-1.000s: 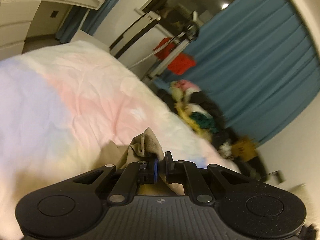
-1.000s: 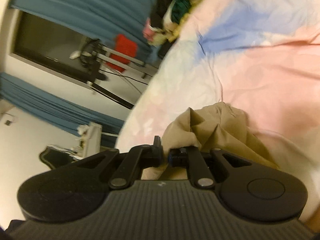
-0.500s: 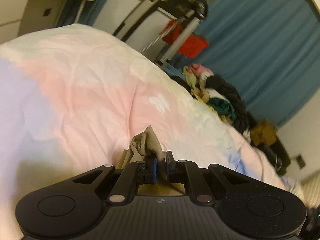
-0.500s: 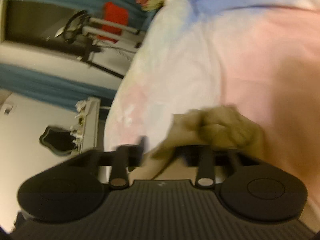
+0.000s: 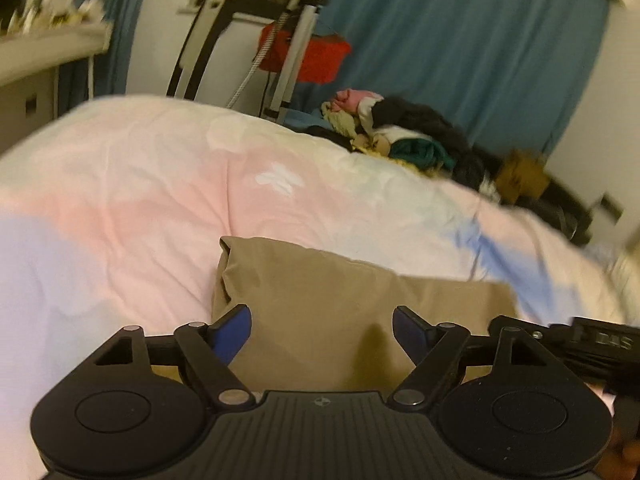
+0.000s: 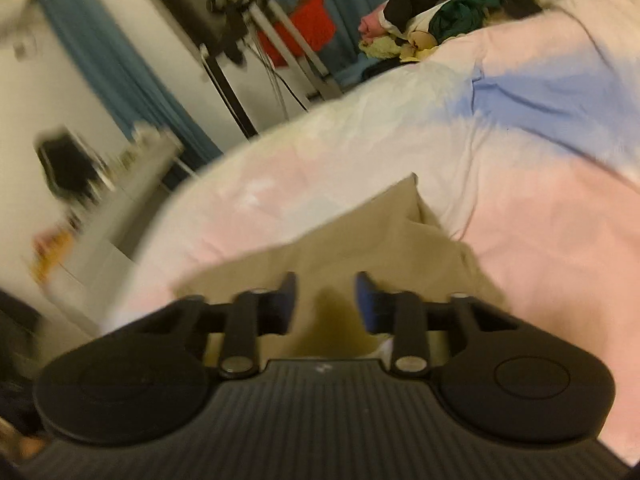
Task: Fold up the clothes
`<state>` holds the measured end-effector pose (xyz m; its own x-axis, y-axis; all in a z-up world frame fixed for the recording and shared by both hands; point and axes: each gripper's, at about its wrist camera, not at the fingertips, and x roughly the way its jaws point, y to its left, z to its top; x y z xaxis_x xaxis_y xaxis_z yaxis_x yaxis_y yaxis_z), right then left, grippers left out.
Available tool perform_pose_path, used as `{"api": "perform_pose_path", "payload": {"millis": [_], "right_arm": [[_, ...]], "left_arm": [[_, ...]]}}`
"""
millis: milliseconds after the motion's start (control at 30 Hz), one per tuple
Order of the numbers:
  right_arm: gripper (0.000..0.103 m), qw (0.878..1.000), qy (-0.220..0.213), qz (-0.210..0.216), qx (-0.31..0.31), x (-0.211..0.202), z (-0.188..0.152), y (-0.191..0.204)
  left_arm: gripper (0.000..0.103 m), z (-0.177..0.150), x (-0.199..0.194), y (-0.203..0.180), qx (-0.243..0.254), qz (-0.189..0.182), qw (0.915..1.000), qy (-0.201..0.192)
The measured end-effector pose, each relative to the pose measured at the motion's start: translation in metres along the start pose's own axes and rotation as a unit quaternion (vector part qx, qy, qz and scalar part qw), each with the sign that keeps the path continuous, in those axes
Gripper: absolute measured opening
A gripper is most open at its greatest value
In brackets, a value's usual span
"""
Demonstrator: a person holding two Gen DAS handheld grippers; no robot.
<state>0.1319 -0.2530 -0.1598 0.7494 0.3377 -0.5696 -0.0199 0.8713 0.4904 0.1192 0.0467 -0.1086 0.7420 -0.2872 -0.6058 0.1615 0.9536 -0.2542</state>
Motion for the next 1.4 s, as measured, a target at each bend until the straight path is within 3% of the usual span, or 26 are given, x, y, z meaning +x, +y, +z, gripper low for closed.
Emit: {"api": "perform_pose_path", "payload": {"millis": [100,267,467,667,800,967,1100,1233,1400], "right_arm": [[0.024,0.998,0.017,-0.042,-0.050,0.025,0.001,0.002],[0.023,0.995,0.030,-0.058,-0.078,0.068,0.007,0.001],[0.025,0.993,0.013,-0.059,-0.096,0.033,-0.001,0.013],[0.025,0.993,-0.001,-0.056,-0.104,-0.018,-0.018,0.024],[0.025,0.992,0.014,-0.065,-0.106,-0.045,-0.040,0.028],[0.023,0.987,0.047,-0.096,-0.119,-0.038,-0.061,0.027],[0.023,0.985,0.045,-0.104,-0.128,-0.036,-0.062,0.030],[0.022,0.986,0.042,-0.103,-0.125,-0.038,-0.063,0.028],[0.022,0.986,0.039,-0.108,-0.120,-0.038,-0.065,0.030]], "left_arm": [[0.080,-0.001,0.020,-0.002,0.014,0.019,0.9995,0.020],[0.081,-0.001,0.048,0.003,0.009,0.025,0.9991,0.033],[0.077,-0.003,0.035,-0.002,0.022,0.033,0.9989,0.025],[0.076,-0.024,-0.017,-0.019,0.029,0.018,0.9993,0.018],[0.076,-0.046,-0.039,-0.034,0.051,0.030,0.9974,0.041],[0.076,-0.064,-0.048,-0.037,0.054,0.039,0.9967,0.046],[0.076,-0.066,-0.068,-0.035,0.038,0.023,0.9983,0.039],[0.080,-0.074,-0.100,-0.029,0.000,-0.031,0.9987,0.040],[0.083,-0.091,-0.111,-0.007,-0.086,-0.114,0.9869,0.076]]}}
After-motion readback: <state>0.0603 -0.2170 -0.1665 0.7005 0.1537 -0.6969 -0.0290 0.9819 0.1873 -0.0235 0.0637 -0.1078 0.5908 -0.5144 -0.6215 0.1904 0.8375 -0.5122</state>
